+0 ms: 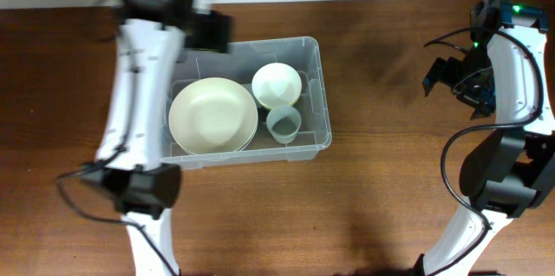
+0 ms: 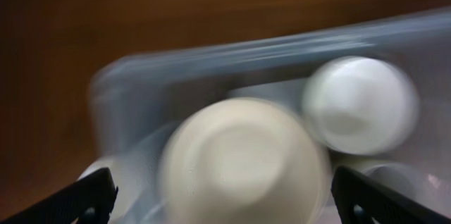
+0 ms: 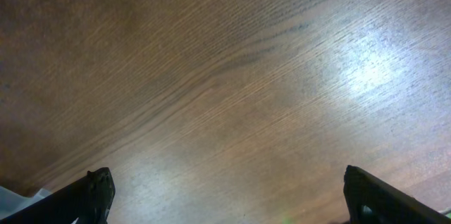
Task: Pack container
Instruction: 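Move the left gripper to the white cup at front left, then grasp and lift the white cup with the left gripper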
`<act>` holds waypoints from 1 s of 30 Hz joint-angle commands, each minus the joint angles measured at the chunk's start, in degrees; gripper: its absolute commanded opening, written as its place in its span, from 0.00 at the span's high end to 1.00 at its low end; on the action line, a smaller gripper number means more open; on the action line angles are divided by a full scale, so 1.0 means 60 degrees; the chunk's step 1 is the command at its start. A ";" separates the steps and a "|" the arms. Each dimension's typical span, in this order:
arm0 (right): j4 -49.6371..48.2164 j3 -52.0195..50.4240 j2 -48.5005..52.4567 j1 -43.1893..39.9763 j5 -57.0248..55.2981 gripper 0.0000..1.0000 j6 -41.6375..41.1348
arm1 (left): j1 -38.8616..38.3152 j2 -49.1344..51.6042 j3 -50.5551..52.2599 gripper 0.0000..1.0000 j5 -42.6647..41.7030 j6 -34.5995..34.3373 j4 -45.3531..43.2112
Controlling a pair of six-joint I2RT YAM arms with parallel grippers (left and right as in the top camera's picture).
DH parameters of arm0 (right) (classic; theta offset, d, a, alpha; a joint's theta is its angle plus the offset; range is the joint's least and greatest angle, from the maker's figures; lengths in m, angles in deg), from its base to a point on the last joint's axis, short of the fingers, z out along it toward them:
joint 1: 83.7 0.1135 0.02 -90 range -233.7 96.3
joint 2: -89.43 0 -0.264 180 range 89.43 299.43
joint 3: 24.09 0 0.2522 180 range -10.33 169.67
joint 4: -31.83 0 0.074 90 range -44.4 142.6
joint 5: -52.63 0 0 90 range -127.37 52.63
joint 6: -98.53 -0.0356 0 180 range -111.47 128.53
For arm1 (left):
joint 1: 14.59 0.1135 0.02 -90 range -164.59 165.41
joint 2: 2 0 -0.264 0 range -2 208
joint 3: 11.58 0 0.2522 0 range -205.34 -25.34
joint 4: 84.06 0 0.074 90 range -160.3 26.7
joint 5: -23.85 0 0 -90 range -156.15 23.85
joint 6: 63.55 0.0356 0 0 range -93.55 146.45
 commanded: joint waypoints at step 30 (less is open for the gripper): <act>0.0007 -0.0036 -0.0080 -0.0025 0.0015 0.01 -0.0007 | 0.4798 -0.0280 0.8003 0.20 -0.0860 -0.2251 -0.3158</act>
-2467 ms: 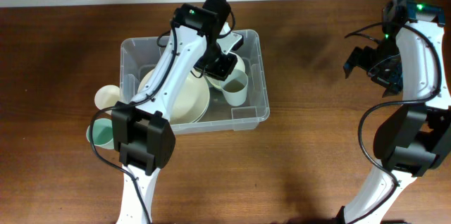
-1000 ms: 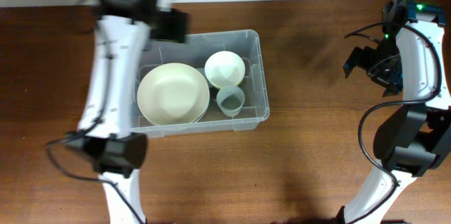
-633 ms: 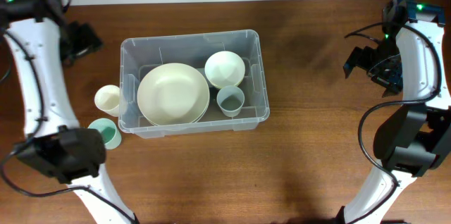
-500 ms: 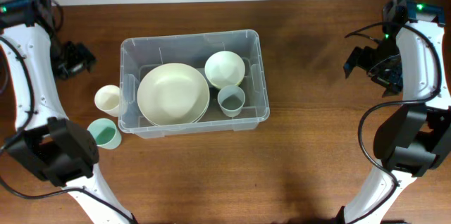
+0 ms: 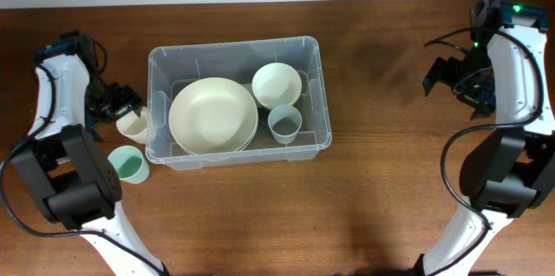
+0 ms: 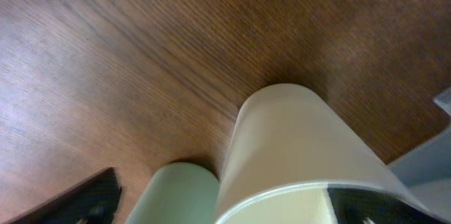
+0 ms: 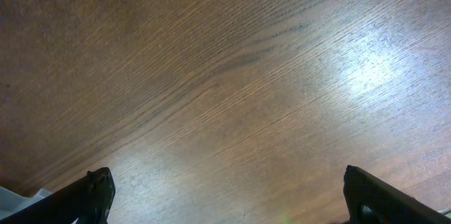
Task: Pack container
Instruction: 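Grasp and lift the white cup with the left gripper, then place the white cup into the grey cup and release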
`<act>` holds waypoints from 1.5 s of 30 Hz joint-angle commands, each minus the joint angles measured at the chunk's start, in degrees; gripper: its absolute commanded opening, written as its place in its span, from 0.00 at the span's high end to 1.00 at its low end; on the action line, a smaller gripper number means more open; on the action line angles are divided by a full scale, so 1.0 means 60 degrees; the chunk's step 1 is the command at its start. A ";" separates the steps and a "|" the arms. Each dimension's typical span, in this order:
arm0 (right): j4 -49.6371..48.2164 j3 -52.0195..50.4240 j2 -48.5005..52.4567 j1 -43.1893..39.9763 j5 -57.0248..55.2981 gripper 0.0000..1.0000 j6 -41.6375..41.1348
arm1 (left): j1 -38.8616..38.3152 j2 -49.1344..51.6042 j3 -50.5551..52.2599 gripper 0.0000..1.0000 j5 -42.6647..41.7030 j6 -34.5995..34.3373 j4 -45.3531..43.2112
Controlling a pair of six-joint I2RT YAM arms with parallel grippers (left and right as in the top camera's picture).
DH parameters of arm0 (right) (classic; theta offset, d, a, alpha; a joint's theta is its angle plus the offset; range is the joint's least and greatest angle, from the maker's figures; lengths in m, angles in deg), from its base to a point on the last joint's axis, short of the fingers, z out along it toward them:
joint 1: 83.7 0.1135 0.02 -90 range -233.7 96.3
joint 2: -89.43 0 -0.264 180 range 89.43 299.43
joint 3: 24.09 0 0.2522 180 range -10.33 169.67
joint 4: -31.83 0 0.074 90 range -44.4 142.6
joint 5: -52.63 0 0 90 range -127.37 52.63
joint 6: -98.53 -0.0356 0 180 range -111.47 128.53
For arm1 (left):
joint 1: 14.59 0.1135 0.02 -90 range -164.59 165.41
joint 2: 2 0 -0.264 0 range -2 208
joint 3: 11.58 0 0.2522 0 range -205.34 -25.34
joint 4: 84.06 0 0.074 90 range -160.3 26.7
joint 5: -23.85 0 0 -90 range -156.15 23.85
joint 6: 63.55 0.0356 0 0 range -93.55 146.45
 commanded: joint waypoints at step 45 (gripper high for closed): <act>0.0007 -0.0036 -0.0080 -0.0025 0.0015 0.01 -0.0007 | -0.7173 0.0226 -0.4473 0.99 -0.2233 0.5686 0.2178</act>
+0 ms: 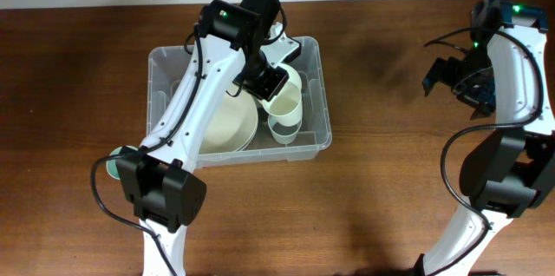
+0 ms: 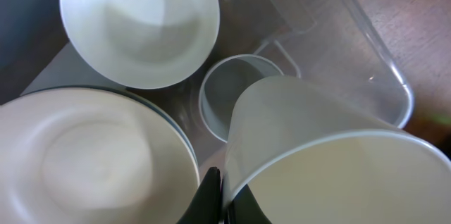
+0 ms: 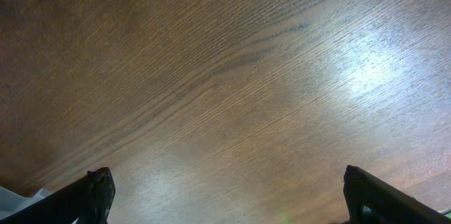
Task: Pack container
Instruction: 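Place the white cup into the grey cup and release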
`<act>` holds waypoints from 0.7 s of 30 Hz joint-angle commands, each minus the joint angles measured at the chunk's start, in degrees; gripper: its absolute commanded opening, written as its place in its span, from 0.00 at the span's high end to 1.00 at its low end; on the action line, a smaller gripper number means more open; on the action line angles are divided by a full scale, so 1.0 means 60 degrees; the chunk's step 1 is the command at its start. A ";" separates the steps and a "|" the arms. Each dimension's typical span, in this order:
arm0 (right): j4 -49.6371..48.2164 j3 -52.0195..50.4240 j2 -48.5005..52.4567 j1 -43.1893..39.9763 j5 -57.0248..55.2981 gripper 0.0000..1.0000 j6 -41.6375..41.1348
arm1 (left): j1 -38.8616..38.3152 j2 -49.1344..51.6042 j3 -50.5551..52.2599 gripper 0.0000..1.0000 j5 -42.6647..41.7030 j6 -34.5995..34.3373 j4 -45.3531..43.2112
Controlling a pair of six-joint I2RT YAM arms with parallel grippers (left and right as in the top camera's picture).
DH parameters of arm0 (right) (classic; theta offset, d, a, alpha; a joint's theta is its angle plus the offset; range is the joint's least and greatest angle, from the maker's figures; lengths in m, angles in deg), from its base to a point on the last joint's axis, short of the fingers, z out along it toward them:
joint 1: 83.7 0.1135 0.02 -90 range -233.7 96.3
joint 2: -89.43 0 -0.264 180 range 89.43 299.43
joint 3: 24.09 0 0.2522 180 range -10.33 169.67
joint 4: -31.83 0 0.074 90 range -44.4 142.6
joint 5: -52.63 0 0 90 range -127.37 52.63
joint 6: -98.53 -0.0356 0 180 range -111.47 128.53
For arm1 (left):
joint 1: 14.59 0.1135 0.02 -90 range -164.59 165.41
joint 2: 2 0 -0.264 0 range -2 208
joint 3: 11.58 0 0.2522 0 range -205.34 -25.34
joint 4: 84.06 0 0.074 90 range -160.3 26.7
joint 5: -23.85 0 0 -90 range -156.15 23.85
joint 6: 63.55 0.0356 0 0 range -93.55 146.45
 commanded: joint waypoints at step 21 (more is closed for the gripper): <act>0.0004 -0.0036 -0.0080 -0.0025 0.0015 0.01 -0.0011 | 0.0299 0.0703 -0.0586 0.01 0.1515 -0.1399 -0.0084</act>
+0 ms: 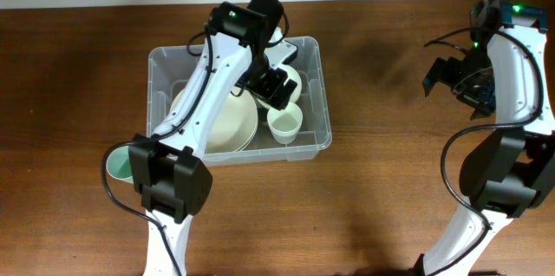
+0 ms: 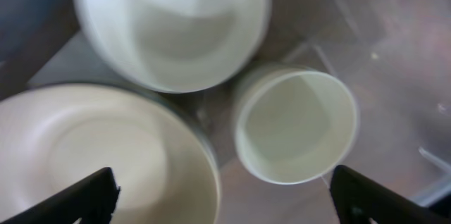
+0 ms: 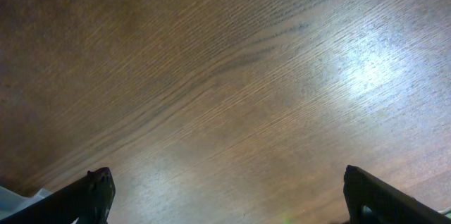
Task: Pack container
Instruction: 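Place the white cup into the grey cup and release, then move the left gripper to the mint-green cup at front left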
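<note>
The clear plastic container (image 1: 314, 94) holds a large cream plate (image 1: 217, 124), a small white bowl (image 2: 173, 27) and an upright cream cup (image 1: 284, 122) at its front right. The same cup (image 2: 296, 125) sits below and between my left fingers. My left gripper (image 1: 276, 88) hovers over the bowl and cup, open and empty, its fingertips (image 2: 91, 196) spread wide. A green cup (image 1: 117, 163) stands on the table to the left of the container. My right gripper (image 1: 451, 76) is open over bare wood far to the right.
The brown wooden table (image 1: 390, 180) carries the container. My left arm's base (image 1: 169, 185) stands right beside the green cup. The right wrist view shows only wood grain (image 3: 225, 90) and both open fingers (image 3: 95, 192).
My left gripper, which was shut on the cream cup just above the grey-blue cup in the container, is open. The cream cup now sits where the grey-blue cup was. The right arm is unchanged.
My left gripper was open over the container, which held the plate, bowl and grey-blue cup. Then it was at the cream cup beside the green cup, left of the container. Later it held the cream cup over the grey-blue one, and now the cup rests there, released.
</note>
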`<act>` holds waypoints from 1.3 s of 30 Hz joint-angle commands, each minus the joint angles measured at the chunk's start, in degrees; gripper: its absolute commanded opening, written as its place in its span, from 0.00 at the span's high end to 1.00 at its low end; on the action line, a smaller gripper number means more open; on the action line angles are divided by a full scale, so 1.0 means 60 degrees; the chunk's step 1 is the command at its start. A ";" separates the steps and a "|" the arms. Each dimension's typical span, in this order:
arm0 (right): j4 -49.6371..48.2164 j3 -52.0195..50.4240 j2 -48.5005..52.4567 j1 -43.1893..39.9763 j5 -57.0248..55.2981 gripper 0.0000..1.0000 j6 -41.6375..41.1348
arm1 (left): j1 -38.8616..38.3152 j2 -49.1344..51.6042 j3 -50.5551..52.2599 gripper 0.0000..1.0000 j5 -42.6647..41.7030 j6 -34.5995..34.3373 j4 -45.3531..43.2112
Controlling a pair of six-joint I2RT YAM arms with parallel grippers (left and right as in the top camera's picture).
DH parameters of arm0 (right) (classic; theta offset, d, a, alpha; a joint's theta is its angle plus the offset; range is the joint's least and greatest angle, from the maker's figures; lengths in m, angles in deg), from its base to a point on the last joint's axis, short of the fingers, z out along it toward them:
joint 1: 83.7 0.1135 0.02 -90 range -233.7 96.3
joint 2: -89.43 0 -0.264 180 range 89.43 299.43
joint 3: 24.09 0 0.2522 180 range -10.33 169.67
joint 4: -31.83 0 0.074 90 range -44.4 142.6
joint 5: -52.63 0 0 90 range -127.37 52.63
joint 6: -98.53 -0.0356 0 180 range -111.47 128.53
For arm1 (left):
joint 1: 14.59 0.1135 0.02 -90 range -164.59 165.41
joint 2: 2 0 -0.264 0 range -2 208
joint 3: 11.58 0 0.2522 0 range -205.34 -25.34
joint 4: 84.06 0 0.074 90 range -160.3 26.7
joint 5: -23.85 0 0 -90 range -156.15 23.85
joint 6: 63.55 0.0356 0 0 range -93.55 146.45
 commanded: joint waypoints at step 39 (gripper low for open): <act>0.0004 -0.0036 -0.0080 -0.0025 0.0015 0.01 -0.0004 | 0.7027 -0.3796 0.6921 0.01 0.3220 -1.0557 -0.0324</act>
